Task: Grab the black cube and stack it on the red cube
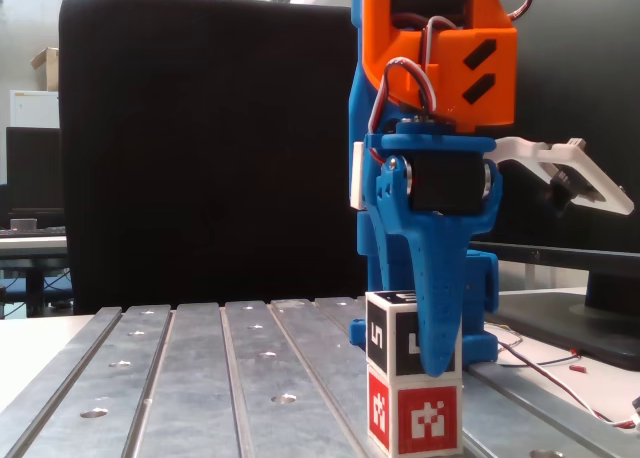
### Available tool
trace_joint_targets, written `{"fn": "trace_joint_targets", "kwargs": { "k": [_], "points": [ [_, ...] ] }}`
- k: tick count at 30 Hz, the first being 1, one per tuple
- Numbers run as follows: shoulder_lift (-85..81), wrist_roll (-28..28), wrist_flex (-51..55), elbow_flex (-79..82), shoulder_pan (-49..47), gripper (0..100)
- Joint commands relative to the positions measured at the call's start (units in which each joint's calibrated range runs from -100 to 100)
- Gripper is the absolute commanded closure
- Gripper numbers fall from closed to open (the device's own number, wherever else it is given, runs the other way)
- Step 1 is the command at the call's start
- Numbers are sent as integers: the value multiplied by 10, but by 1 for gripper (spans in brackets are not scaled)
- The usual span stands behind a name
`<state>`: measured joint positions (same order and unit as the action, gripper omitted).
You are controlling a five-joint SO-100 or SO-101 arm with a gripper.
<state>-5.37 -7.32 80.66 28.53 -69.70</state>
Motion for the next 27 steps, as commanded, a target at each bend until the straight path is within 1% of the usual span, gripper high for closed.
{"fn": "trace_joint_targets", "kwargs": {
  "k": [1, 15, 17, 22, 27],
  "points": [
    [-16, 2, 0, -2, -3, 84],
    [-16, 9, -2, -7, -3, 83],
    [-16, 9, -2, -7, -3, 81],
    [-16, 9, -2, -5, -3, 72],
    [-16, 8, -1, -4, -5, 68]
  ]
}}
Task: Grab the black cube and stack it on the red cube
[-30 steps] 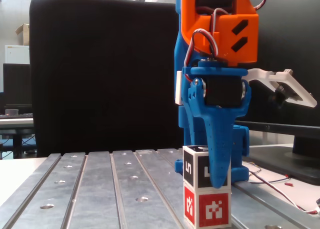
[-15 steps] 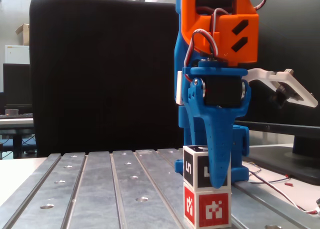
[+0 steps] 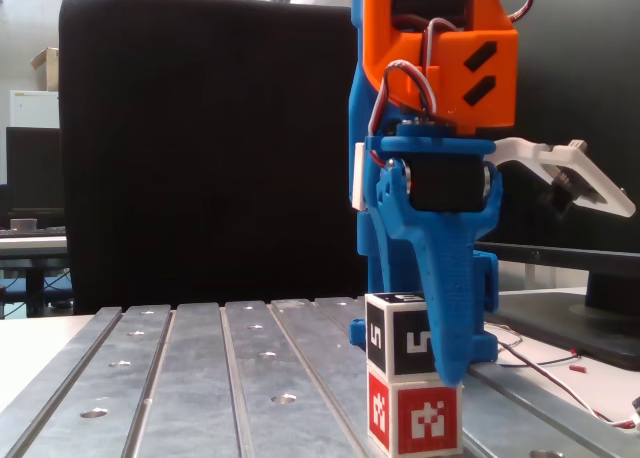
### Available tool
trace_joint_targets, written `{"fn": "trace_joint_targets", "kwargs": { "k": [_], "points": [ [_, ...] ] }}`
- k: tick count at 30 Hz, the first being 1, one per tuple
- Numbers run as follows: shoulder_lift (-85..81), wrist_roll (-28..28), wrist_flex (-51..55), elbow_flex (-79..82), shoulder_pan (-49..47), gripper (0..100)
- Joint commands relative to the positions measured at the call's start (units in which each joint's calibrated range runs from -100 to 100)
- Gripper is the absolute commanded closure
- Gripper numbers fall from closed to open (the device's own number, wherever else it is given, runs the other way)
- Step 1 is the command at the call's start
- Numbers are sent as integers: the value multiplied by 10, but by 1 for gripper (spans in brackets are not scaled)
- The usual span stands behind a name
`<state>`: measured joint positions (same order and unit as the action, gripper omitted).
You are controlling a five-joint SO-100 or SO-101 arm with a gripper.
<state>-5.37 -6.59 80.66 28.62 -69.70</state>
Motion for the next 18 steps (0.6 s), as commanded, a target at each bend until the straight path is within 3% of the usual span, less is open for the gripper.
{"fn": "trace_joint_targets", "kwargs": {
  "k": [1, 18],
  "points": [
    [-16, 1, 1, -6, -10, 67],
    [-80, -4, 49, -33, -5, 64]
  ]
}}
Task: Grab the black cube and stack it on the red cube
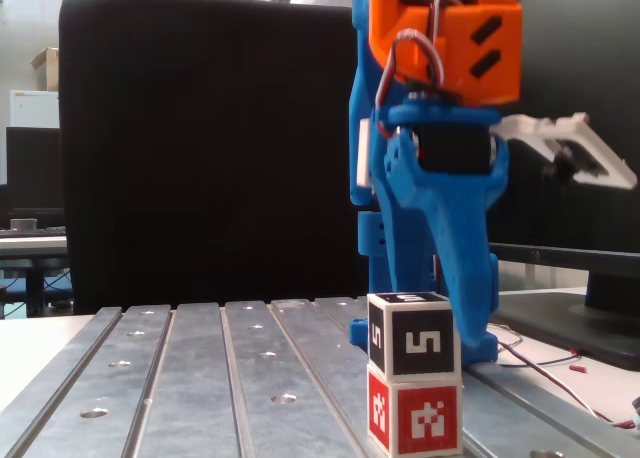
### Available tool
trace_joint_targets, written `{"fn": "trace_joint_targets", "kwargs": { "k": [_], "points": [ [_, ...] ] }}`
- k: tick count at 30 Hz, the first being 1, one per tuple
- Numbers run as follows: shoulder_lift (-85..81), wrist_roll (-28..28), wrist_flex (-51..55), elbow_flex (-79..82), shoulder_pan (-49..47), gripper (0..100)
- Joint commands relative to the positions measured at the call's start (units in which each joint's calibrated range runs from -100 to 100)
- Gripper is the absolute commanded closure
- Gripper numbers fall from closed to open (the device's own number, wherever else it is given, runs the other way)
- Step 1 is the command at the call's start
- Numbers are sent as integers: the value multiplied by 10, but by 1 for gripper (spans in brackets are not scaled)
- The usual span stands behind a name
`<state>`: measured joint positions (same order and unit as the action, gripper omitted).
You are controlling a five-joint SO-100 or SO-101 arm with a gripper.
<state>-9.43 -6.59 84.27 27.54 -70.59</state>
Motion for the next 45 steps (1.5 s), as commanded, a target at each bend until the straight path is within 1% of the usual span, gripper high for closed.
{"fn": "trace_joint_targets", "kwargs": {
  "k": [1, 5, 13, 20, 22, 27, 30, 38, 43, 45],
  "points": [
    [-44, -6, 19, -22, 8, 64],
    [-52, -21, 64, -44, 24, 64],
    [-53, -31, 153, -127, 46, 64],
    [-49, -36, 154, -141, 71, 64],
    [-48, -36, 153, -142, 91, 66],
    [-45, -61, 152, -173, 194, 77],
    [-45, -81, 144, -190, 273, 81],
    [-44, -81, 88, -181, 486, 83],
    [-52, -85, 49, -140, 554, 83],
    [-54, -81, 15, -117, 567, 87]
  ]
}}
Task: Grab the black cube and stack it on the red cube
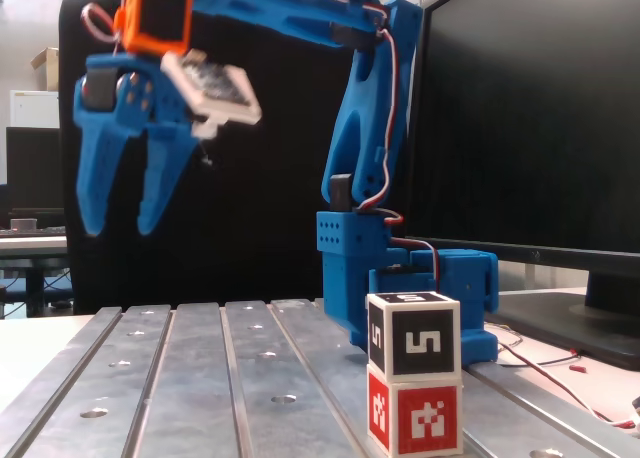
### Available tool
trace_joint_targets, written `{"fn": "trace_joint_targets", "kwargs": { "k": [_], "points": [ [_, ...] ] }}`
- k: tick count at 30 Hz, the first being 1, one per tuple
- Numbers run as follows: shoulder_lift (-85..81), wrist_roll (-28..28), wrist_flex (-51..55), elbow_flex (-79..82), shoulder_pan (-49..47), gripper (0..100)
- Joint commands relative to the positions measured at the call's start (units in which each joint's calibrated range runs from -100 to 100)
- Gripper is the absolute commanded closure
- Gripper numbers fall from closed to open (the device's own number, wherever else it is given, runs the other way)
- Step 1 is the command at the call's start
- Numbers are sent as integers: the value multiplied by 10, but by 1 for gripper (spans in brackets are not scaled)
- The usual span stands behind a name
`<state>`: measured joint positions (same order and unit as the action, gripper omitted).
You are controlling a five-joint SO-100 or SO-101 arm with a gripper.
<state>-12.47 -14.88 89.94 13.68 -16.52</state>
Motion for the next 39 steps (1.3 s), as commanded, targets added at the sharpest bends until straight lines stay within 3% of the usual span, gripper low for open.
{"fn": "trace_joint_targets", "kwargs": {
  "k": [1, 5, 15, 20, 28, 39],
  "points": [
    [-23, 2, -55, 29, 30, 89],
    [-22, 2, -99, 56, 33, 98],
    [-29, 57, -221, 138, 83, 98],
    [-103, 99, -325, 245, 95, 98],
    [-275, 121, -471, 468, 96, 98],
    [-439, 121, -505, 609, 138, 98]
  ]
}}
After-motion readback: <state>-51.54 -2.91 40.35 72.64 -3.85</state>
